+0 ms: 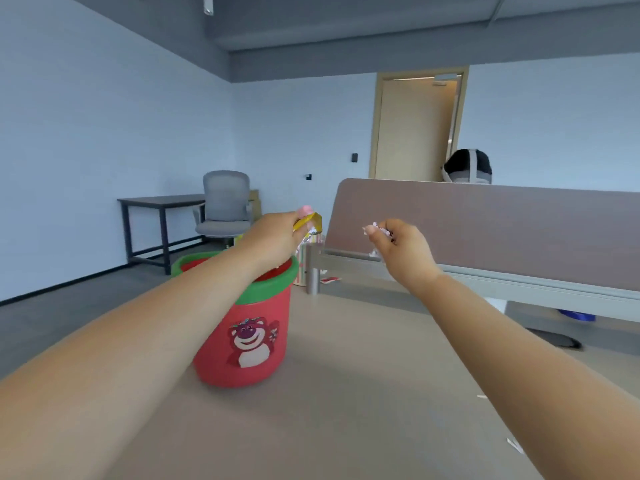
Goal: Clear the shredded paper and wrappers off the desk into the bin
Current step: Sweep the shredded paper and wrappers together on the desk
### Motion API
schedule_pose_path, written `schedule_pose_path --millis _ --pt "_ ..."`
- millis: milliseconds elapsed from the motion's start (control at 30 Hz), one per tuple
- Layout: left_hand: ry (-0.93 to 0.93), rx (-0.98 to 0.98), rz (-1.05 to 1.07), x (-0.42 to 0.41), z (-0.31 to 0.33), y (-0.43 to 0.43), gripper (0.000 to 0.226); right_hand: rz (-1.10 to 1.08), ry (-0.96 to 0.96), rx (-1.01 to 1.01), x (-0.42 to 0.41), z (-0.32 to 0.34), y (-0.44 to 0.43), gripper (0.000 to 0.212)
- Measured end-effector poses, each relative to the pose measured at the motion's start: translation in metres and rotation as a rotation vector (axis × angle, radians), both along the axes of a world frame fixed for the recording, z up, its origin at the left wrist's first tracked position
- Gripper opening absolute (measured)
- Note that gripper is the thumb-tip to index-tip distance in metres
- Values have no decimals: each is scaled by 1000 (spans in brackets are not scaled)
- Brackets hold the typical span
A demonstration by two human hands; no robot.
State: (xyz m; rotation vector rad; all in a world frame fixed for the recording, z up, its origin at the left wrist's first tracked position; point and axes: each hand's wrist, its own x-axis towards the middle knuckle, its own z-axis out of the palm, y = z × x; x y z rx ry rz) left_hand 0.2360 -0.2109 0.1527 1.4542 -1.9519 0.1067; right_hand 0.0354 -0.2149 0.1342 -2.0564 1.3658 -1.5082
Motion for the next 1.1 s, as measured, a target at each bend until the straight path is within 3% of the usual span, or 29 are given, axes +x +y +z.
schedule_pose_path --millis 133,300,400,567,767,1000,1100 --pt "-108 117 97 51 -8 -11 41 76 7 -17 40 8 -10 31" --pt "-348 443 149 68 -15 -8 52 150 3 -36 76 12 -13 30" --pt "-349 549 146 72 -9 -1 61 170 20 -55 95 13 -18 29" --pt "-356 417 142 70 -3 -4 63 174 23 -80 112 18 -23 37" --pt "-275 352 -23 81 -9 -8 40 188 1 -53 122 13 -30 39" --pt "24 359 -147 100 -15 9 23 277 55 -45 147 10 -32 34" --pt "46 188 -46 110 -21 19 13 292 89 -33 157 8 -40 38"
